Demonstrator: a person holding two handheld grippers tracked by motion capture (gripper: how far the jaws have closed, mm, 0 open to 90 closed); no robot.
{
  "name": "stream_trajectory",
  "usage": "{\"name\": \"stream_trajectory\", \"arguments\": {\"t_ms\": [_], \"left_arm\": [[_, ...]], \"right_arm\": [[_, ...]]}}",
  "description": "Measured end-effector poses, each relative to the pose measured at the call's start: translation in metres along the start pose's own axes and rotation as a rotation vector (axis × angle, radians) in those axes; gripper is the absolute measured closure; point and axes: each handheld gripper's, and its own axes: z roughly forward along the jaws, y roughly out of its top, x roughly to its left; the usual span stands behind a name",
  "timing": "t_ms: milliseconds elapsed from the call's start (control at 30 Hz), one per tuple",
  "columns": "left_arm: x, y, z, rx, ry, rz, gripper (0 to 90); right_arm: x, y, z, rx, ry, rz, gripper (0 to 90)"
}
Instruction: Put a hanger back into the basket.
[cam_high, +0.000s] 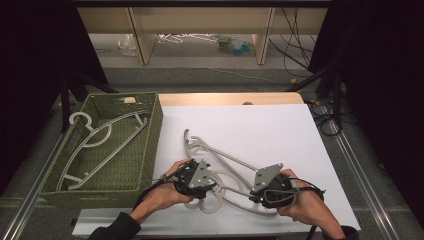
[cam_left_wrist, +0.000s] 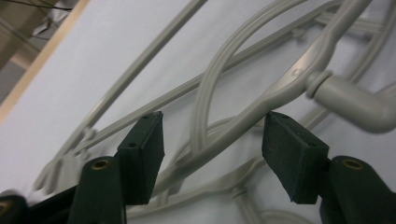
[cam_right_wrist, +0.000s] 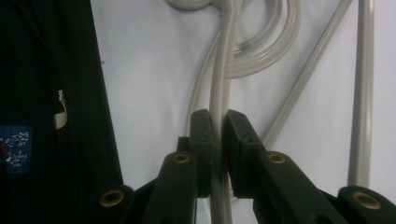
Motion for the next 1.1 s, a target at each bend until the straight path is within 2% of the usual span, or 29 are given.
{"name": "stream_trajectory", "arguments": {"t_ms": [67, 133, 200, 233, 300, 333, 367, 400, 433, 500, 533, 567, 633, 667, 700, 733, 767, 800, 833, 900, 967, 1100], "left_arm": [[0.000, 0.001, 0.005, -0.003, -0.010, 0.035, 42.9], [0.001, 0.002, 0.009, 0.001, -0.032, 0.048, 50.9], [0.009, 0.005, 0.010, 0.004, -0.033, 0.189, 54.9], [0.009, 0.005, 0.010, 0.004, -0.033, 0.189, 55.8], [0.013, 0.007, 0.006, 0.002, -0.024, 0.218, 58.2], [0.014, 0.008, 0.004, 0.009, -0.029, 0.201, 58.9], [0.014, 0.008, 0.004, 0.009, -0.029, 0.201, 59.8], [0.019, 0.013, 0.000, 0.011, -0.025, 0.292, 61.1], [0.010, 0.009, -0.001, 0.013, -0.025, 0.151, 62.0], [0.010, 0.011, -0.002, 0.016, -0.015, 0.168, 63.8], [0.014, 0.015, -0.006, 0.018, 0.002, 0.207, 65.1], [0.017, 0.018, -0.008, 0.005, 0.000, 0.226, 66.3], [0.020, 0.022, -0.012, -0.015, -0.019, 0.225, 70.2], [0.020, 0.024, -0.014, -0.028, -0.004, 0.252, 71.7], [0.020, 0.026, -0.015, -0.025, 0.007, 0.258, 72.8], [0.020, 0.029, -0.016, -0.020, -0.011, 0.246, 73.9], [0.020, 0.029, -0.016, -0.020, -0.011, 0.246, 74.7], [0.017, 0.031, -0.018, -0.010, 0.004, 0.267, 75.2], [0.017, 0.031, -0.018, -0.010, 0.004, 0.267, 75.6], [0.015, 0.032, -0.018, 0.008, 0.000, 0.248, 76.7], [0.015, 0.035, -0.020, 0.010, -0.008, 0.198, 77.2], [0.020, 0.039, -0.029, 0.009, -0.018, 0.072, 77.8]], "right_arm": [[0.000, 0.000, 0.000, -0.001, 0.002, -0.002, 82.0], [0.000, 0.000, 0.000, 0.001, -0.001, -0.007, 81.9], [-0.001, -0.001, 0.000, 0.001, -0.001, -0.009, 82.0], [-0.001, -0.001, 0.000, 0.004, -0.002, -0.009, 82.0], [-0.002, -0.002, -0.001, -0.003, 0.002, -0.009, 81.9], [-0.003, -0.002, -0.001, -0.013, 0.000, -0.014, 81.9], [-0.003, -0.002, -0.001, -0.013, 0.000, -0.014, 81.9], [-0.005, -0.003, -0.003, -0.030, -0.011, -0.025, 82.1], [-0.005, -0.003, -0.003, -0.034, -0.015, -0.028, 82.2], [-0.006, -0.003, -0.004, -0.036, -0.019, -0.027, 82.3], [-0.010, -0.004, -0.006, -0.060, -0.040, -0.029, 81.8], [-0.011, -0.004, -0.007, -0.071, -0.058, -0.024, 81.2], [-0.014, -0.005, -0.009, -0.088, -0.107, -0.019, 76.0], [-0.017, -0.006, -0.010, -0.074, -0.127, -0.018, 74.4], [-0.018, -0.007, -0.009, -0.061, -0.138, -0.021, 72.6], [-0.019, -0.007, -0.009, -0.067, -0.139, -0.015, 68.8], [-0.019, -0.007, -0.009, -0.067, -0.139, -0.015, 68.8], [-0.020, -0.008, -0.006, -0.071, -0.169, -0.012, 63.3], [-0.020, -0.008, -0.006, -0.071, -0.169, -0.012, 63.3], [-0.021, -0.007, -0.007, -0.089, -0.186, 0.007, 57.7], [-0.023, -0.007, -0.009, -0.113, -0.208, 0.047, 52.2], [-0.025, -0.005, -0.018, -0.201, -0.278, 0.132, 39.9]]}}
